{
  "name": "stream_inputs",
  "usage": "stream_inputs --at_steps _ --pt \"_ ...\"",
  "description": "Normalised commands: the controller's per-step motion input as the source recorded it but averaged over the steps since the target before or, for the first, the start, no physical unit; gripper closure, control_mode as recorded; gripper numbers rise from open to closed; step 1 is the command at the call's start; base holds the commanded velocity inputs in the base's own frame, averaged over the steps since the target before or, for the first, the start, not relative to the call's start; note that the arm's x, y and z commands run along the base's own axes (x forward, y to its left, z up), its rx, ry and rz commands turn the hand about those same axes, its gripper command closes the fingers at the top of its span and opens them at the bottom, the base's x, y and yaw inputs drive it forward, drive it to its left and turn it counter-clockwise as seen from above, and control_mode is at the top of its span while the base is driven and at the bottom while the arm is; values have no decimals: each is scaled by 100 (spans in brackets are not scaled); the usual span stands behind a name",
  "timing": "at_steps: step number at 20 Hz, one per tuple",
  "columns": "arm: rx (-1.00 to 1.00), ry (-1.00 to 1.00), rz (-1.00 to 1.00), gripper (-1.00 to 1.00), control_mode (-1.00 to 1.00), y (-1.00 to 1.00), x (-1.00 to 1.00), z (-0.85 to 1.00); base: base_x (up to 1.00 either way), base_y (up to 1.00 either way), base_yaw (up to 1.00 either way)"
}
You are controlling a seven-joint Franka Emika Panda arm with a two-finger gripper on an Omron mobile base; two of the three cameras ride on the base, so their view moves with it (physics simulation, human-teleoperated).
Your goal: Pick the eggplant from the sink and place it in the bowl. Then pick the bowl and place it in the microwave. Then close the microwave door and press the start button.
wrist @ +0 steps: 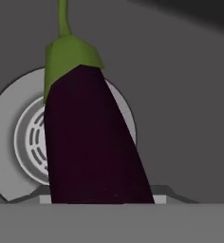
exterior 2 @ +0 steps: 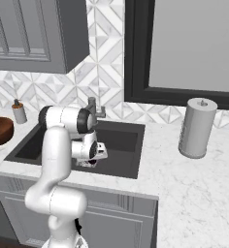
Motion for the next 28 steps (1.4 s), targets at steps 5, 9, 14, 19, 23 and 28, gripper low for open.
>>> stream_inputs --at_steps 5,9,14,19,23,28 --pt "10 -1 0 100 -100 -80 -40 39 0 0 0" --pt "7 -5 -2 100 -100 -77 -29 59 0 0 0" --pt "2 -5 -11 100 -100 -34 -28 97 0 0 0" --pt "0 0 -17 100 -100 -4 -27 100 0 0 0" --pt "0 0 -15 100 -100 0 -26 100 0 0 0" --pt "2 0 -12 100 -100 0 -1 100 0 0 0"
